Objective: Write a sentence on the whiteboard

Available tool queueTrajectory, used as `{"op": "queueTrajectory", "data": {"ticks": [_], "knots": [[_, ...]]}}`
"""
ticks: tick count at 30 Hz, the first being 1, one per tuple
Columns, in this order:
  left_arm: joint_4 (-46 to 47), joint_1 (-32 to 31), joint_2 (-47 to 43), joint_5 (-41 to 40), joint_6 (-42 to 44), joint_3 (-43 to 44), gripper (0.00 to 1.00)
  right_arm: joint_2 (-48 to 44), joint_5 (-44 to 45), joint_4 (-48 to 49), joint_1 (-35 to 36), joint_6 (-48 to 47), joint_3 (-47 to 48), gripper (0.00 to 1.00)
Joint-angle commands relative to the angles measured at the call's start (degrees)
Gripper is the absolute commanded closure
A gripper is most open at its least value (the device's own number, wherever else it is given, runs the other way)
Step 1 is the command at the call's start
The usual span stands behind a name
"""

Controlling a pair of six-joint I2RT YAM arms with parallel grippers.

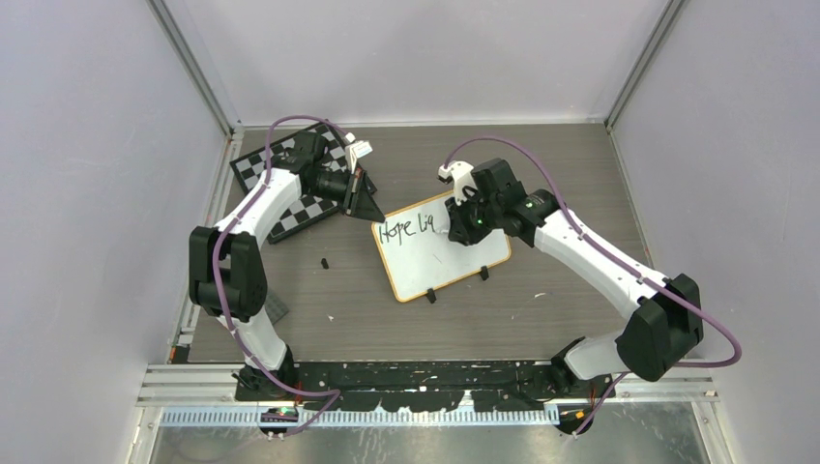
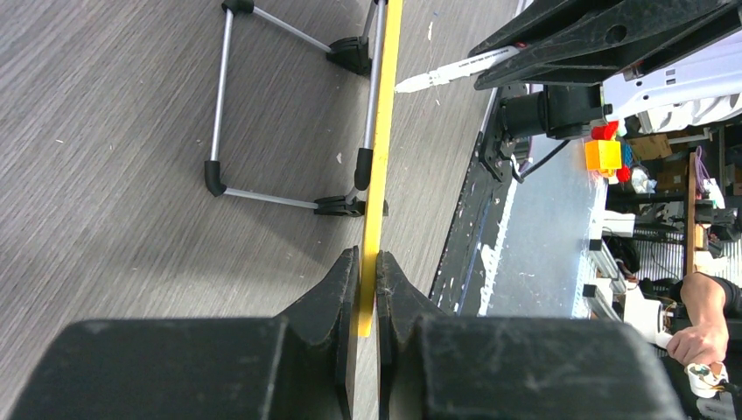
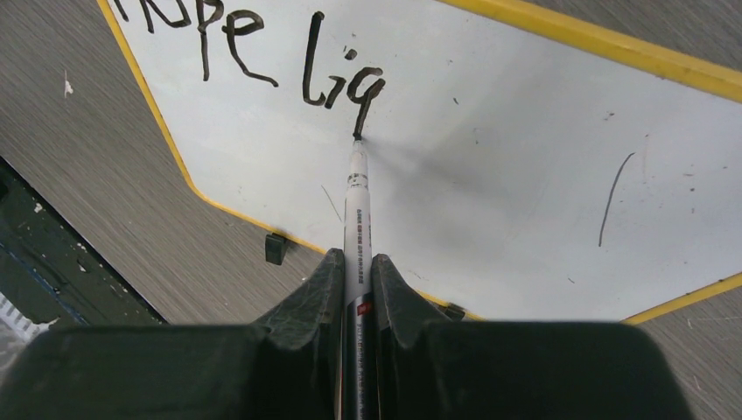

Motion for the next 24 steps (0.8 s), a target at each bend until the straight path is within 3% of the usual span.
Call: {"op": "queueTrajectory", "data": {"ticks": [1, 16, 24], "knots": [[-0.8, -1.4, 1.4, -3.0, 1.0, 0.3, 1.0, -1.3, 0.4, 2.0, 0.2, 0.6, -1.0, 1.0], [-0.9, -1.4, 1.4, -2.9, 1.2, 0.3, 1.0, -0.2, -3.6, 1.6, 1.8, 0.6, 4.2, 1.0], [-1.0, -1.4, 1.6, -2.6, 1.0, 0.5, 1.0, -2.5, -3.7, 0.4, -1.5, 0.2, 5.0, 1.0]]}}
